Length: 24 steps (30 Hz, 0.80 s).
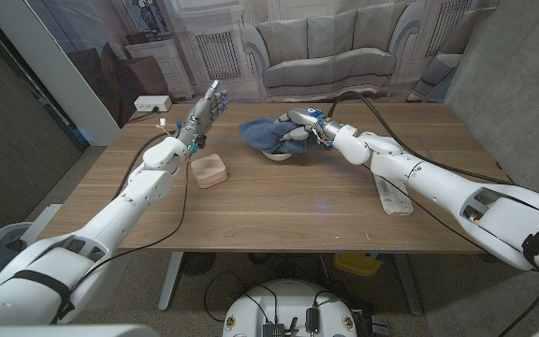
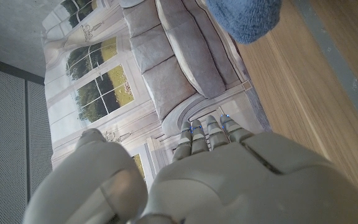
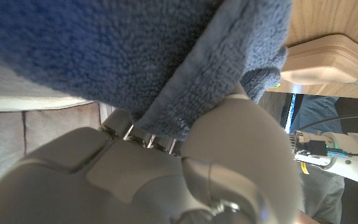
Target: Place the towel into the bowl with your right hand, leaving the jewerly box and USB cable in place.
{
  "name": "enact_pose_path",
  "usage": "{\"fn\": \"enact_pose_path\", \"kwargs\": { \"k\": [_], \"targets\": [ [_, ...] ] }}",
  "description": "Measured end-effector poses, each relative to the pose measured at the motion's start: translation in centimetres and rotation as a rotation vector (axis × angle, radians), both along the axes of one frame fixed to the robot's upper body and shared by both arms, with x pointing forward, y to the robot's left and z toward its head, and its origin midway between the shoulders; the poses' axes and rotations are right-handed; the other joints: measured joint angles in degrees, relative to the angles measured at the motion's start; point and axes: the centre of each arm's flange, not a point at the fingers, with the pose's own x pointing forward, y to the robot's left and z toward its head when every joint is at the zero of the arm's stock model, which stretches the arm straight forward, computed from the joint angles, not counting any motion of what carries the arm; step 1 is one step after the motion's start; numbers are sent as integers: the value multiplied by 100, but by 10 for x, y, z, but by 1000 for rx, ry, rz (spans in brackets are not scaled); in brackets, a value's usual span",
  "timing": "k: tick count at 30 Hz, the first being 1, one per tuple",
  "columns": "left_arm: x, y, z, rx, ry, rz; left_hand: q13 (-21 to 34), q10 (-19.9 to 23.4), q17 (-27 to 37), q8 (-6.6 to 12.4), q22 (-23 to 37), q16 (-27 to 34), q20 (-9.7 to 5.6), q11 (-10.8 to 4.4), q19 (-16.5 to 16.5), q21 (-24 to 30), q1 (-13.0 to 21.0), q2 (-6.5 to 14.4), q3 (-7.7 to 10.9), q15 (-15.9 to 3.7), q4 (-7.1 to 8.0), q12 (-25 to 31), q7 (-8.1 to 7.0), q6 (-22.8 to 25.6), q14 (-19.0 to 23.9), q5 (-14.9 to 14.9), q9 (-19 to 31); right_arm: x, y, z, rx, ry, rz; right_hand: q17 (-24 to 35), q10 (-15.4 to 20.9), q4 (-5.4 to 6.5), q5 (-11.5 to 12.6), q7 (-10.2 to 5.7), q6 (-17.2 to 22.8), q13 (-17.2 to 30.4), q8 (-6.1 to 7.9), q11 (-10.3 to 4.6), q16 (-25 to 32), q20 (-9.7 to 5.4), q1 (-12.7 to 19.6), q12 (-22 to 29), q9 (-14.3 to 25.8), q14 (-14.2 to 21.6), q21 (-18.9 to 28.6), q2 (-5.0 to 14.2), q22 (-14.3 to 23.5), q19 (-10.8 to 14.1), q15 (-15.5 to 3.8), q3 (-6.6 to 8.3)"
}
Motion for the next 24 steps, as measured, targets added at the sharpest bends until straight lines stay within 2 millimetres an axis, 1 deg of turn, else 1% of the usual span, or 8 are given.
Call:
{"fn": "enact_pose_path", "kwargs": {
  "k": [2, 3, 6, 8, 12, 18, 22, 24],
  "targets": [
    [1, 0, 0, 0, 1, -1, 0, 0, 0, 0, 0, 0, 0, 0, 0, 0, 0, 1, 0, 0, 0, 0, 0, 0, 0, 0, 0, 0, -1, 0, 1, 0, -4, -19, -20, 10, 24, -21, -23, 1, 0, -20, 0, 29, -5, 0, 0, -34, -20, 7, -12, -39, 15, -24],
    [1, 0, 1, 1, 2, -2, 0, 0, 0, 0, 0, 0, 0, 0, 0, 0, 1, 1, 0, 0, 0, 0, 0, 0, 0, 0, 0, 0, -1, 1, 2, 0, -5, -27, -41, 2, 24, -20, -42, 1, -3, 1, 0, 23, 56, -2, 0, -75, -25, 69, -22, -69, 28, -48],
    [2, -1, 1, 1, 4, -4, 0, 0, 0, 0, 0, 0, 0, 0, 0, 0, 15, 15, 0, 0, 0, 0, 0, 0, 0, 0, 0, -1, -1, 0, 2, -1, -6, -28, -111, 24, 45, 22, -165, 3, -45, 11, 0, 35, 92, -44, 0, -162, -48, 105, -27, -97, 60, -71],
    [2, -1, 1, 1, 4, -5, 0, 0, 0, 0, 0, 0, 0, 0, 0, 0, 15, 15, 0, 0, 0, 0, 0, 0, 0, 0, 0, -1, -1, 0, 3, 0, -8, -28, -149, 25, 45, 23, -250, 3, -49, 46, -25, 40, 34, -44, 2, -233, -48, 162, -44, -165, 65, -106],
    [3, -1, 0, 0, 7, -7, 0, 0, 0, 0, 0, 0, 0, 0, 0, 0, 15, 15, 0, 0, 0, 0, 0, 0, 0, 0, 0, -3, -1, -2, 2, -1, -8, -28, -195, 41, 51, 39, -305, 3, -49, 12, -44, 63, 17, -44, 3, -303, -88, 179, -50, -187, 79, -134],
    [4, -2, 0, -2, 7, -11, 0, 0, 0, 0, 0, 0, 0, 0, 0, 0, 15, 15, 0, 0, 0, 0, 0, 0, 0, 0, 0, -5, -2, -3, -2, -1, -11, -27, -246, 70, 67, 62, -388, 3, -50, 62, -44, 44, -12, -44, 3, -349, -88, 166, -64, -228, 101, -183],
    [5, -2, 0, -4, 4, -14, 0, 0, 0, 0, 0, 0, 0, 0, 0, 0, 15, 15, 0, 0, 0, 0, 0, 0, 0, 0, 0, -7, -2, -3, -6, -4, -12, -27, -296, 88, 70, 71, -397, 3, -50, 31, -44, 72, -128, -66, 3, -373, -132, 84, -76, -256, 111, -229],
    [5, -2, -1, -5, 4, -14, 0, 0, 0, 0, 0, 0, 0, 0, 0, 0, 15, 15, 0, 0, 0, 0, 0, 0, 0, 0, 0, -7, -2, -3, -8, -5, -12, -27, -318, 104, 72, 85, -411, 3, -50, 53, -44, 72, -177, -65, 3, -411, -132, 48, -76, -256, 125, -245]
  ]
}}
